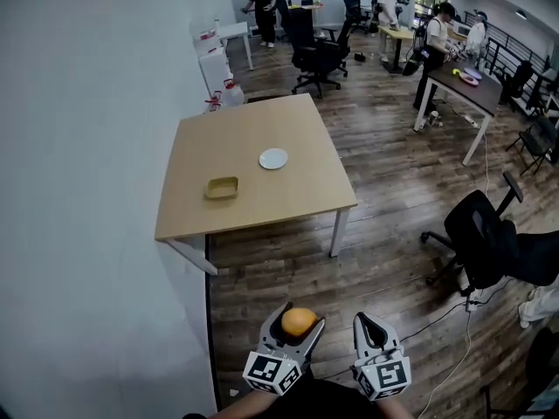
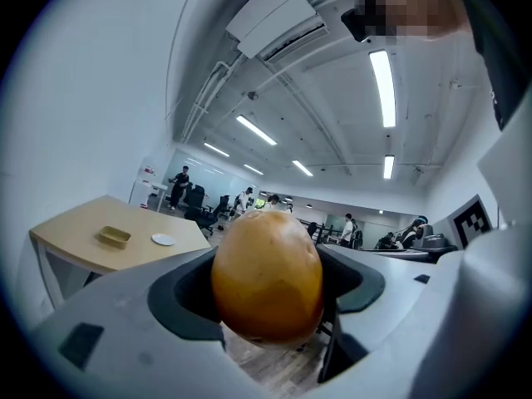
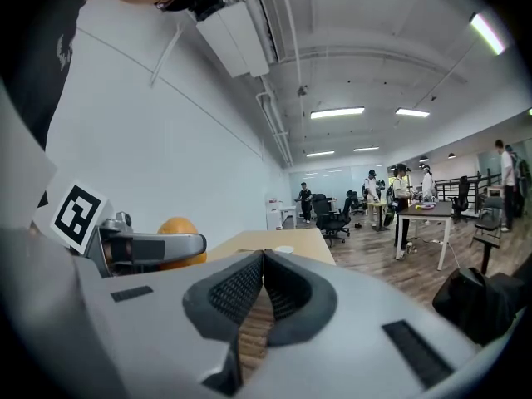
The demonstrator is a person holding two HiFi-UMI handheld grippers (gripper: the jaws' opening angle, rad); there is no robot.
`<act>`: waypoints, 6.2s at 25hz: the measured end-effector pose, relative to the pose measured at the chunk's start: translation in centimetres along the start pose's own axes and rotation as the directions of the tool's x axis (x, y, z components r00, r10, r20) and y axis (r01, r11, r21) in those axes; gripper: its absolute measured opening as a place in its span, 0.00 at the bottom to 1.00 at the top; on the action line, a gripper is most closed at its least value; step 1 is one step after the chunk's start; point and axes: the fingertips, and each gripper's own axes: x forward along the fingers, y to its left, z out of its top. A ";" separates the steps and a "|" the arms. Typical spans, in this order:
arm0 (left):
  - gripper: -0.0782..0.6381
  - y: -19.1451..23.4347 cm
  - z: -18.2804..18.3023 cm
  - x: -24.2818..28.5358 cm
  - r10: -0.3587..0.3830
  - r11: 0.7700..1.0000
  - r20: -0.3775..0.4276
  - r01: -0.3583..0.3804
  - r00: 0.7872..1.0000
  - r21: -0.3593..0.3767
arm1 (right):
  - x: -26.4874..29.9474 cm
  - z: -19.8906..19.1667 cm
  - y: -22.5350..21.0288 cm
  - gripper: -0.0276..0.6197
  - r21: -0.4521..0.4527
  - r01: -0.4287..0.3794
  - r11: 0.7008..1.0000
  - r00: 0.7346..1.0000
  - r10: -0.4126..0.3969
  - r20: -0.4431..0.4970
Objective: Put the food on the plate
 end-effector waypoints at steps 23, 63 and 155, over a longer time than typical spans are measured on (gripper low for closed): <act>0.58 19.7 6.9 18.4 -0.066 0.996 -0.083 0.060 0.994 -0.067 | 29.1 7.2 -8.3 0.14 -0.028 0.050 0.998 0.995 -0.052 -0.080; 0.58 42.9 6.4 43.8 0.306 0.932 -0.182 -0.333 0.935 -0.145 | 62.4 12.2 -16.2 0.14 -0.050 -0.391 0.919 0.918 0.385 -0.097; 0.49 35.2 12.7 28.5 0.291 0.956 -0.008 -0.291 0.957 -0.035 | 48.7 10.2 -9.3 0.14 -0.019 -0.313 0.950 0.946 0.310 -0.091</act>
